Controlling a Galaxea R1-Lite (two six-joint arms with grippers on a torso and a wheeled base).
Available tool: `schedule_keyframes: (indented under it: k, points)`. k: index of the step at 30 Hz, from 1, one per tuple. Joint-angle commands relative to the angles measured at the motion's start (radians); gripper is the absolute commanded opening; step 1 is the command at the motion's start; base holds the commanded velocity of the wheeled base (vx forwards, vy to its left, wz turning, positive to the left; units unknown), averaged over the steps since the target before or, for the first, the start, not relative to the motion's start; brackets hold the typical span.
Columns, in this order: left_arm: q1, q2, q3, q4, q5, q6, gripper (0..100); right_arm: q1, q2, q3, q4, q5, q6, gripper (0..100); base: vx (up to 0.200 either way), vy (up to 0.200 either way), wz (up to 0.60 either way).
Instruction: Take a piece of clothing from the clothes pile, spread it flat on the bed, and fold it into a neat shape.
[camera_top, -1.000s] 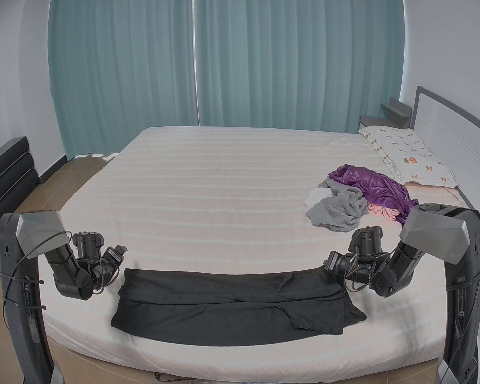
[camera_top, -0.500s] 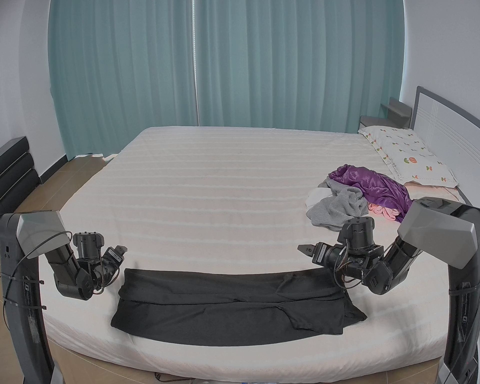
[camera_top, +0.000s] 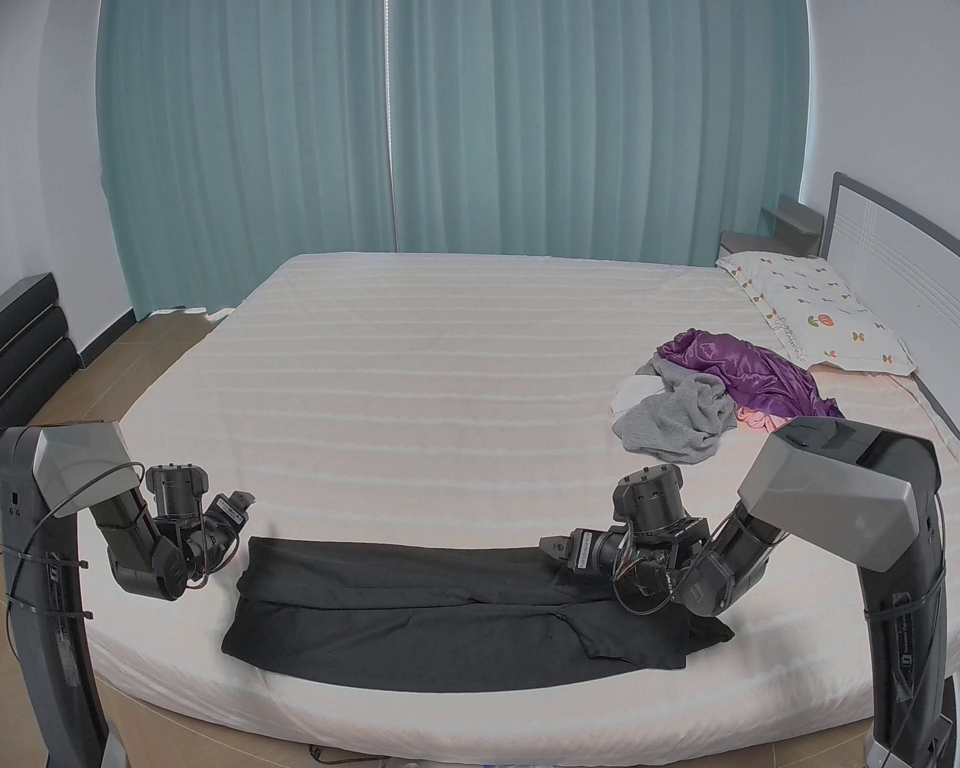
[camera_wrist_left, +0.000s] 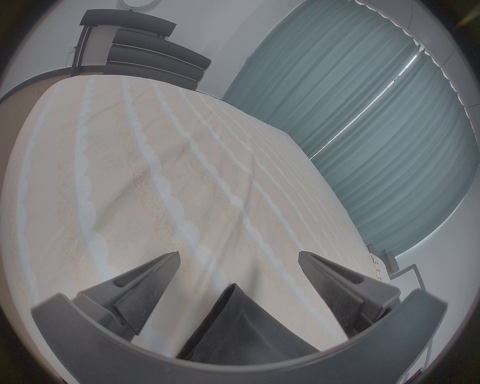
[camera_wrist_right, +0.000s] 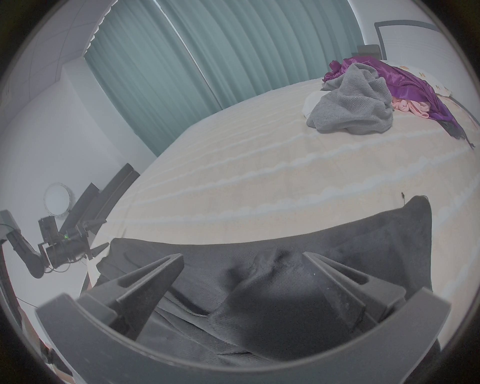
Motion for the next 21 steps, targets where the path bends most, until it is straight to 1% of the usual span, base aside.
schedule_keyframes:
  k: [1, 6, 9, 10, 11, 15, 18, 21]
  points:
    - [0.000, 0.001, 0.000, 0.000, 0.000, 0.000, 100, 0.007, 0.037, -0.033, 0.026, -0.011, -0.011, 100, 0.000, 0.000, 0.00]
    - [0.000, 0.001, 0.000, -0.002, 0.000, 0.000, 100, 0.007, 0.056, -0.066, 0.042, -0.018, -0.038, 100, 0.000, 0.000, 0.00]
    - [0.000, 0.001, 0.000, -0.002, 0.000, 0.000, 100, 0.009, 0.082, -0.098, 0.049, -0.054, -0.057, 100, 0.000, 0.000, 0.00]
    - [0.000, 0.001, 0.000, -0.002, 0.000, 0.000, 100, 0.011, 0.085, -0.101, 0.050, -0.057, -0.058, 0, 0.000, 0.000, 0.00]
    - [0.000, 0.001, 0.000, -0.002, 0.000, 0.000, 100, 0.014, 0.090, -0.107, 0.053, -0.067, -0.066, 0, 0.000, 0.000, 0.00]
    - [0.000, 0.001, 0.000, -0.002, 0.000, 0.001, 100, 0.014, 0.085, -0.105, 0.053, -0.072, -0.080, 0, 0.000, 0.000, 0.00]
    - [-0.001, 0.001, -0.002, -0.002, 0.000, 0.001, 100, 0.014, 0.083, -0.105, 0.053, -0.073, -0.081, 0, 0.000, 0.000, 0.00]
    - [-0.001, 0.001, 0.000, -0.002, 0.000, 0.001, 100, 0.015, 0.083, -0.110, 0.041, -0.089, -0.081, 0, 0.000, 0.000, 0.00]
